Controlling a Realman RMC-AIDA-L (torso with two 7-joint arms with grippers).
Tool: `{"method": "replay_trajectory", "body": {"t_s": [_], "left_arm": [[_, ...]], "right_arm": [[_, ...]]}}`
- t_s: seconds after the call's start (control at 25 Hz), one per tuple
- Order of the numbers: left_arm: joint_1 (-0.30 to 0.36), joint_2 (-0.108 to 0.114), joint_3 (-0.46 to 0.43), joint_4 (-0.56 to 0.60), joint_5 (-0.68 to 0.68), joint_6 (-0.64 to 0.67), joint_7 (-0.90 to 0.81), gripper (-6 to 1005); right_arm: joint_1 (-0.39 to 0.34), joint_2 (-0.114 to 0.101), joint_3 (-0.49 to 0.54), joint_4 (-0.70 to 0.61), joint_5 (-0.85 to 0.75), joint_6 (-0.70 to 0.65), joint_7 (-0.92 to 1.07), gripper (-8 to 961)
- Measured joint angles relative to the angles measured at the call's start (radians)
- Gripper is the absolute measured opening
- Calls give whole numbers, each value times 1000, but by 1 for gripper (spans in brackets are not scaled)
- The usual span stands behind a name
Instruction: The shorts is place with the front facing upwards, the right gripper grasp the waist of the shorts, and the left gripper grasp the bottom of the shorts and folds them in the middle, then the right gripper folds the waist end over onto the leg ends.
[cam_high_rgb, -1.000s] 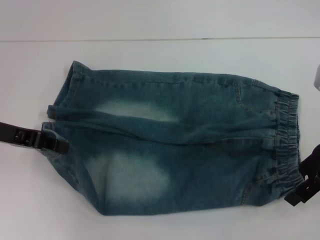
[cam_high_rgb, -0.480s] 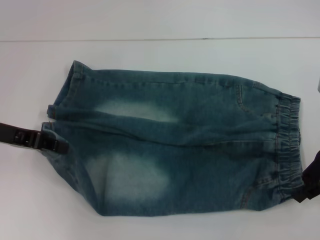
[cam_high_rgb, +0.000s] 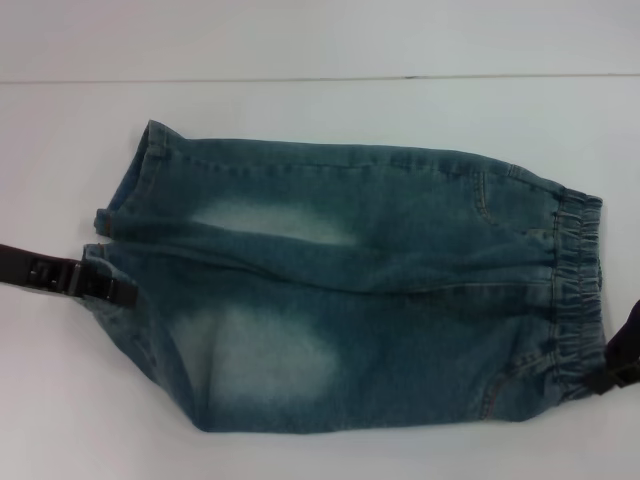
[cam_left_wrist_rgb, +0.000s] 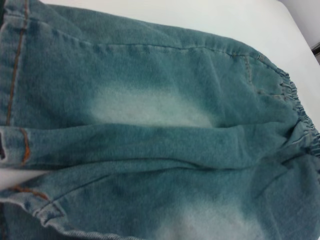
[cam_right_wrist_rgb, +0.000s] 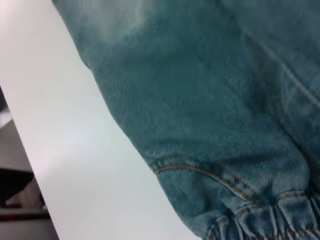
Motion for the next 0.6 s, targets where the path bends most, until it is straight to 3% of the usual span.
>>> {"method": "replay_trajectory", "body": {"t_s": [0.24, 0.4, 0.52, 0.6], "left_arm": [[2, 5, -33, 1, -31, 0, -3, 0], [1, 10, -82, -1, -33, -5, -2, -1], [-32, 37, -100, -40, -34, -63, -3, 0], [-47, 43, -101, -46, -34, -88, -6, 0]], "right_arm": [[-25, -17, 150, -10, 55, -22, -12, 52], [-88, -38, 215, -1, 149, -29, -25, 52], [-127, -56, 263, 14, 239, -18, -37, 52], [-153, -64, 306, 18, 311, -7, -41, 52]]}}
